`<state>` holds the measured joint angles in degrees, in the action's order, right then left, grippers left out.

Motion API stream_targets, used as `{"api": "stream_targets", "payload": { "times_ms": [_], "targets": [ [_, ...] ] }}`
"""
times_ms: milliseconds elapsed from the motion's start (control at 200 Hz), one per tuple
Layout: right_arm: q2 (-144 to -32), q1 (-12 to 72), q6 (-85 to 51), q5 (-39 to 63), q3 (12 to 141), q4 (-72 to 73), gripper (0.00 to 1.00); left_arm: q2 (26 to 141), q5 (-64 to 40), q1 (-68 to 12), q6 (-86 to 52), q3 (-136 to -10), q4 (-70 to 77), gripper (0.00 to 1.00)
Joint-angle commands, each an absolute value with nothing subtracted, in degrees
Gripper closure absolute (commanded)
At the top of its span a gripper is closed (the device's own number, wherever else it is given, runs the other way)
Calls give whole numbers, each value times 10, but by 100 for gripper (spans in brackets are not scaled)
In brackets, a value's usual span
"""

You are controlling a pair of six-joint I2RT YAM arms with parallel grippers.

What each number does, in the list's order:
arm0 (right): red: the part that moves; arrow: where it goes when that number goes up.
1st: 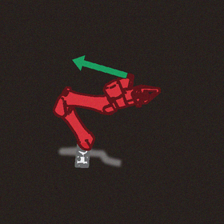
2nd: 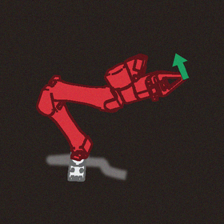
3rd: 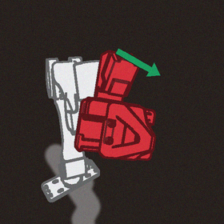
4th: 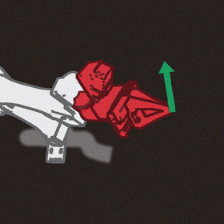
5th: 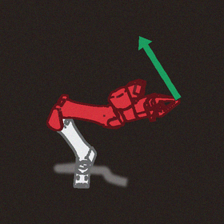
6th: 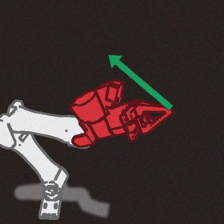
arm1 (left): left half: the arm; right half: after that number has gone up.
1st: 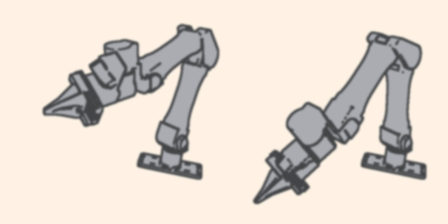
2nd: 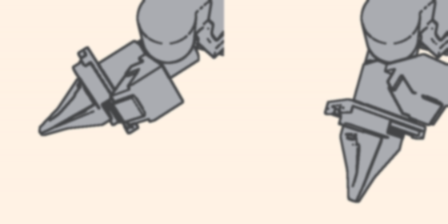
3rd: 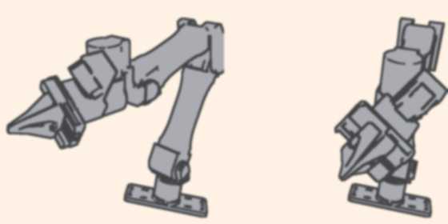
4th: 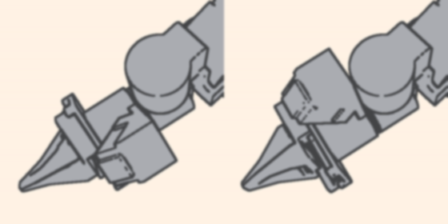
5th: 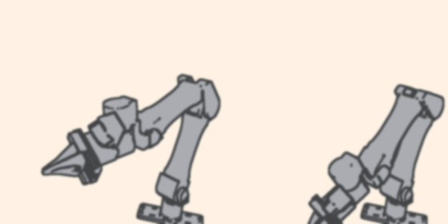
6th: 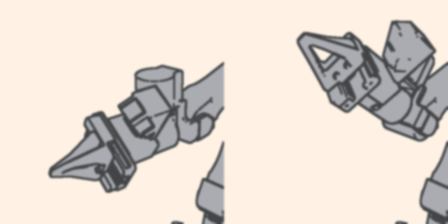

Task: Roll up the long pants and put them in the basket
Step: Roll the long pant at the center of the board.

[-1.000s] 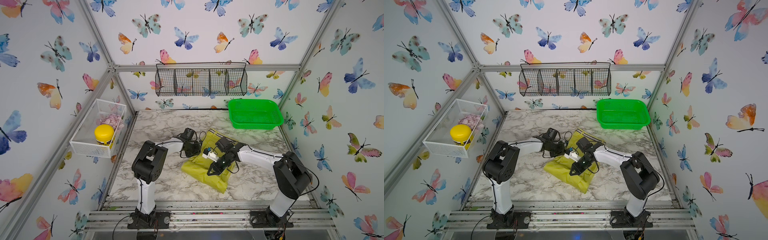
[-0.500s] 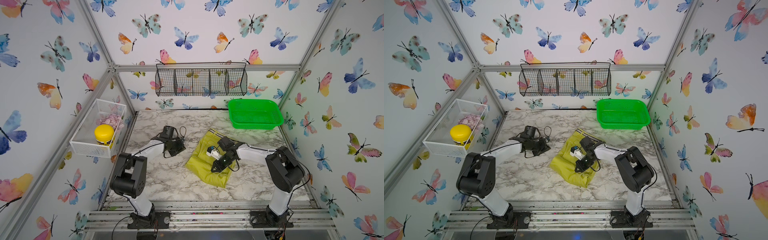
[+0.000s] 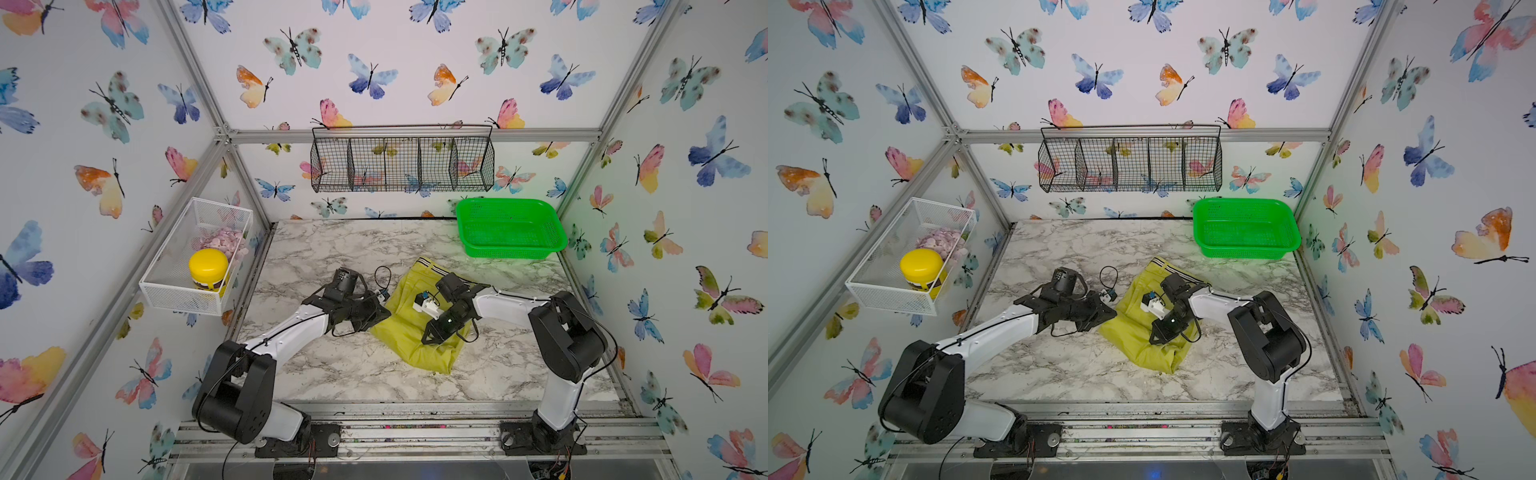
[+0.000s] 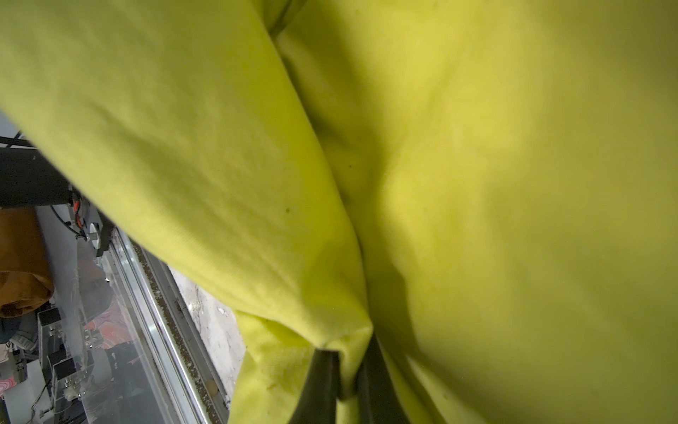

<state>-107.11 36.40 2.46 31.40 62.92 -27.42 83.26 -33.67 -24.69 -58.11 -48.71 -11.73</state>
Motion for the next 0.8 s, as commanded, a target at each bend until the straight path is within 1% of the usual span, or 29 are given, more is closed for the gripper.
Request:
{"api": "stream_targets", "payload": {
  "times_ms": [0, 140, 285, 360, 385, 441, 471, 476, 481, 486, 491, 496, 506, 556, 676, 741, 796],
  "targets": [
    [-1132, 362, 31, 204, 606, -264, 97, 867, -351, -261, -578, -485, -95, 100],
    [-1125, 362, 33, 196, 602, -267, 97, 943, -327, -260, -541, -473, -88, 100],
    [-1111, 362, 22, 162, 593, -282, 97, 1022, -301, -254, -486, -473, -126, 100],
    [-1102, 361, 1, 127, 591, -283, 91, 1039, -284, -250, -463, -469, -148, 100],
    [-1100, 360, -5, 117, 591, -285, 86, 1042, -283, -249, -455, -468, -150, 100],
    [-1094, 360, -27, 85, 595, -295, 63, 1046, -253, -248, -440, -472, -172, 100],
    [-1088, 360, -36, 72, 599, -304, 52, 1046, -246, -248, -433, -472, -176, 100],
    [-1086, 360, -38, 69, 600, -306, 49, 1047, -245, -248, -431, -472, -177, 100],
    [-1084, 360, -40, 66, 601, -308, 33, 1048, -244, -248, -430, -473, -178, 100],
    [-1083, 360, -42, 63, 602, -310, 25, 1048, -243, -248, -429, -473, -179, 100],
    [-1081, 360, -44, 59, 602, -312, 13, 1048, -242, -249, -428, -473, -180, 100],
    [-1079, 360, -46, 55, 604, -314, 7, 1048, -240, -249, -427, -473, -182, 100],
    [-1075, 360, -49, 49, 606, -318, 2, 1050, -237, -249, -426, -474, -185, 100],
    [-1046, 360, -71, 3, 620, -344, 1, 1059, -235, -248, -417, -478, -193, 100],
    [-949, 360, -114, -167, 681, -413, 1, 1082, -241, -247, -407, -486, -198, 100],
    [-904, 363, -99, -217, 716, -420, 1, 1088, -241, -247, -406, -488, -195, 100],
    [-879, 375, -70, -215, 741, -418, 1, 1093, -243, -247, -404, -492, -197, 100]
  ]
}}
